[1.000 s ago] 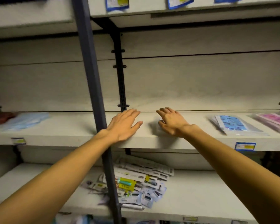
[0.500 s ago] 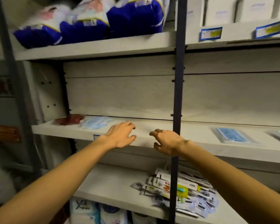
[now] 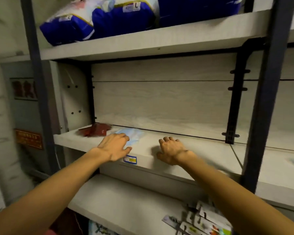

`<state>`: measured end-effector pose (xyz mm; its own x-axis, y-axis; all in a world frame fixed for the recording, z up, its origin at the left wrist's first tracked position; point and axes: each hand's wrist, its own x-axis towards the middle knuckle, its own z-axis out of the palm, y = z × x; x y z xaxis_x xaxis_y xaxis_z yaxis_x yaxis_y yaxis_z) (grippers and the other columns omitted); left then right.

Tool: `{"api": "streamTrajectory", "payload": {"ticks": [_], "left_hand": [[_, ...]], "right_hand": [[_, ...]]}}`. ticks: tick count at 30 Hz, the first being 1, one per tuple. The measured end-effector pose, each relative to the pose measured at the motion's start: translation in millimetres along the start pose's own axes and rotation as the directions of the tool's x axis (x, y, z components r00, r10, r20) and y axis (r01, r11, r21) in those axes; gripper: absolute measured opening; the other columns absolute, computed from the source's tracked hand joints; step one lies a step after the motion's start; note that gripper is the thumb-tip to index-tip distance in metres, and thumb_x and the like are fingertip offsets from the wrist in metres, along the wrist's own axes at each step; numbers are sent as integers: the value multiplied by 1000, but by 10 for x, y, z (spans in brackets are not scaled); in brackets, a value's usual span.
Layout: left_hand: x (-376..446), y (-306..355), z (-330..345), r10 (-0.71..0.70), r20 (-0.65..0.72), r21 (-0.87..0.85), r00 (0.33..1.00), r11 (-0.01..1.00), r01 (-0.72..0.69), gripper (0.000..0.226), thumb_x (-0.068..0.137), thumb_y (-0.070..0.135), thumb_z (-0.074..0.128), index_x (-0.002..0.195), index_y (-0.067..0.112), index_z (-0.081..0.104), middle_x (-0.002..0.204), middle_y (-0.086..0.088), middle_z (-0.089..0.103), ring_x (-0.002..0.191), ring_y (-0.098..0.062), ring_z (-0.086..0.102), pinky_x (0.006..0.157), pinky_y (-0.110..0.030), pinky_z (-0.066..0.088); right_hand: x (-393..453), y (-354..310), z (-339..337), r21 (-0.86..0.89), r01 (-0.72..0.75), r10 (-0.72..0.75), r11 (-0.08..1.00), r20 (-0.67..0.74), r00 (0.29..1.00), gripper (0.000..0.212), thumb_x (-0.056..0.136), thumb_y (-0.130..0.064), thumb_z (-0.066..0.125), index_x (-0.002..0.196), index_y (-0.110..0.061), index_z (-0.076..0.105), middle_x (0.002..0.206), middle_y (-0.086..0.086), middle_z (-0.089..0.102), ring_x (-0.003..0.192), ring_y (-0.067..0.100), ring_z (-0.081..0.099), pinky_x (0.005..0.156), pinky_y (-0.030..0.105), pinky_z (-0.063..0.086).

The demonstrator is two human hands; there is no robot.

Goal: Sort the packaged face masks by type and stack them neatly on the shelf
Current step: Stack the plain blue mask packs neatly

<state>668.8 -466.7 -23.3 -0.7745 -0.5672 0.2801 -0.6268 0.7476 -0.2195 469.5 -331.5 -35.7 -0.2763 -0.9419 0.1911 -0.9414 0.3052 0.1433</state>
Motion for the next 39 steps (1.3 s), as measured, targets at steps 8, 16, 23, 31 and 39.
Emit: {"api": "streamTrajectory", "payload": {"ticks": [8,16,23,31,39], "left_hand": [[978,-578,235,-158,135,19,978,987,157,55,102,52,43,143,15,46,145,-11,52,130,-29,49,106,-41,41],[1629,-849,708,-198,227,-38,954,977,211,47,104,45,31,133,14,53,137,-14,58,123,-32,55,100,-37,40],[2055,-1219,989,-127,177,-120,976,982,149,35,89,47,53,101,17,67,109,-10,70,100,-32,64,76,-33,47],[2404,-1525,1014,119,207,-334,971,942,-44,24,81,36,62,94,23,77,96,0,75,91,-23,68,81,-32,56],[2614,-1361,1154,12,8,-599,1000,801,-5,62,91,53,61,139,16,50,144,-11,51,128,-33,53,104,-39,46]], "right_hand": [[1346,49,329,221,-65,53,973,62,997,33,99,-42,49,115,-14,55,126,11,61,114,30,58,80,31,39],[2147,-43,471,778,-323,252,539,217,943,34,86,-38,66,100,-7,63,101,13,66,88,29,65,70,29,48],[2385,-320,364,839,-543,163,-32,540,825,39,83,-21,77,113,-9,57,84,11,51,65,21,51,48,26,48],[2493,-542,409,838,-527,343,142,458,820,61,66,-22,93,116,2,68,110,17,70,92,33,69,74,44,61],[2320,-310,417,957,-284,432,56,233,871,72,75,-4,84,138,-10,50,120,12,68,103,28,70,92,40,58]]}}
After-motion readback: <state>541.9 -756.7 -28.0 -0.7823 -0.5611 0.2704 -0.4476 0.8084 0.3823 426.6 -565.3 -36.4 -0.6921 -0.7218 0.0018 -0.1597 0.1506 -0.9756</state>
